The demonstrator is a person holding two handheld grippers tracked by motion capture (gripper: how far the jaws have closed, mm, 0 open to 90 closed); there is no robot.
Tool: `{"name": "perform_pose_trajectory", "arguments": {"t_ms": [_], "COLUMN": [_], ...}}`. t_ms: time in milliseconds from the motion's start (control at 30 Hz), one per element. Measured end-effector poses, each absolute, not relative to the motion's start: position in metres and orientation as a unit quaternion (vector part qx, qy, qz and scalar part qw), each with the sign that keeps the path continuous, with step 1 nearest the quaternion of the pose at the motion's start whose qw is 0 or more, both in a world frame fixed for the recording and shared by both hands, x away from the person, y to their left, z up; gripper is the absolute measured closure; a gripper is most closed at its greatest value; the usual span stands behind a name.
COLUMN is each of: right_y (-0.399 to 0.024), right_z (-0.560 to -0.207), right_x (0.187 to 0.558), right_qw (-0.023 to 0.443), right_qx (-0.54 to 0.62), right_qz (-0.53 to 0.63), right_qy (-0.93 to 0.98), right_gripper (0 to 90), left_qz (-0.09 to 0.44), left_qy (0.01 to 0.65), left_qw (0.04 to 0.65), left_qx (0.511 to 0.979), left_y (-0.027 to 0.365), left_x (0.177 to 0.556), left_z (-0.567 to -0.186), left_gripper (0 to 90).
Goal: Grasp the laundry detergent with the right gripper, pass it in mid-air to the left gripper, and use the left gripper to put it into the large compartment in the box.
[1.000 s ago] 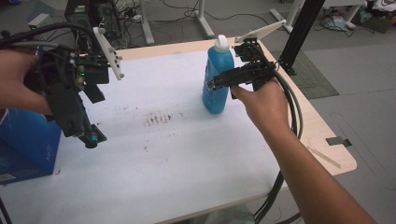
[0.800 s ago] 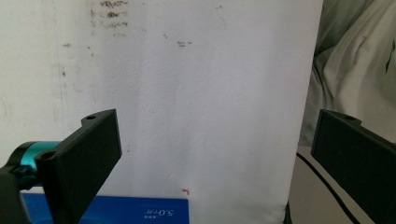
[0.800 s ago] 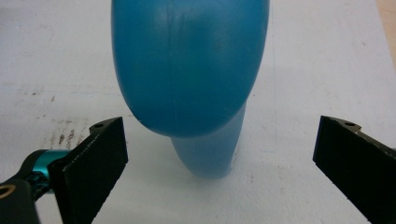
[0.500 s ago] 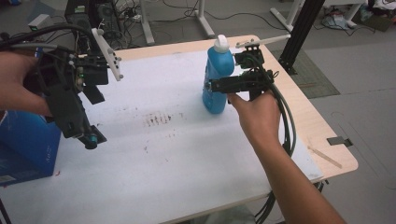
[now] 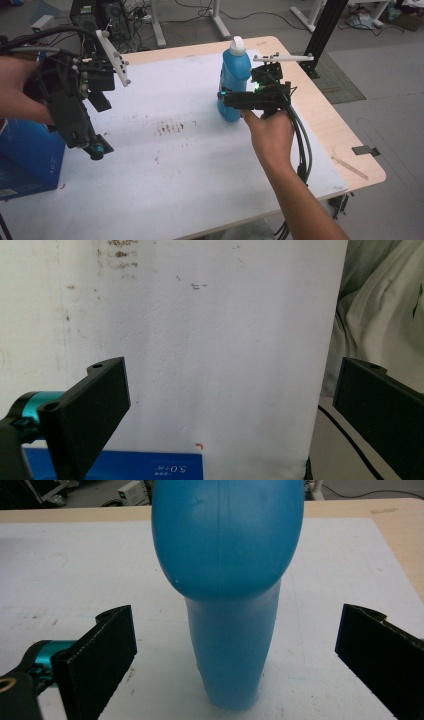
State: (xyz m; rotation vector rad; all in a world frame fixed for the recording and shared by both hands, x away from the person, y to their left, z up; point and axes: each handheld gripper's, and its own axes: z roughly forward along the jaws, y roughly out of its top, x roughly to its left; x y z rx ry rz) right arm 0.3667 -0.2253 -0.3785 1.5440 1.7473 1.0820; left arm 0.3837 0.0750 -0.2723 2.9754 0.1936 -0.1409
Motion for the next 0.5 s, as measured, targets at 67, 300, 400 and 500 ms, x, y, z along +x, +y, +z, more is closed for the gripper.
{"name": "perform_pose_trajectory", "arguments": {"t_ms": [67,300,400,500], "right_y": [-0.226,-0.225,-0.224,-0.223], "right_z": [-0.38,-0.388,-0.391,-0.393], "right_x": [0.366,0.362,0.363,0.365], "right_qw": [0.283,0.293,0.297,0.299], "right_qx": [0.574,0.565,0.563,0.561], "right_qz": [0.406,0.421,0.426,0.428], "right_qy": [0.652,0.646,0.643,0.642], "right_gripper": [2.4,2.4,2.4,2.4], "left_qz": [-0.047,-0.048,-0.047,-0.048], "left_qy": [0.064,0.066,0.067,0.067], "left_qw": [0.077,0.075,0.075,0.075], "left_qx": [0.994,0.994,0.994,0.994], "left_y": [0.075,0.076,0.076,0.076], "left_x": [0.384,0.384,0.384,0.384], "left_z": [-0.272,-0.273,-0.273,-0.273], "left_gripper": [1.7,1.7,1.7,1.7]}}
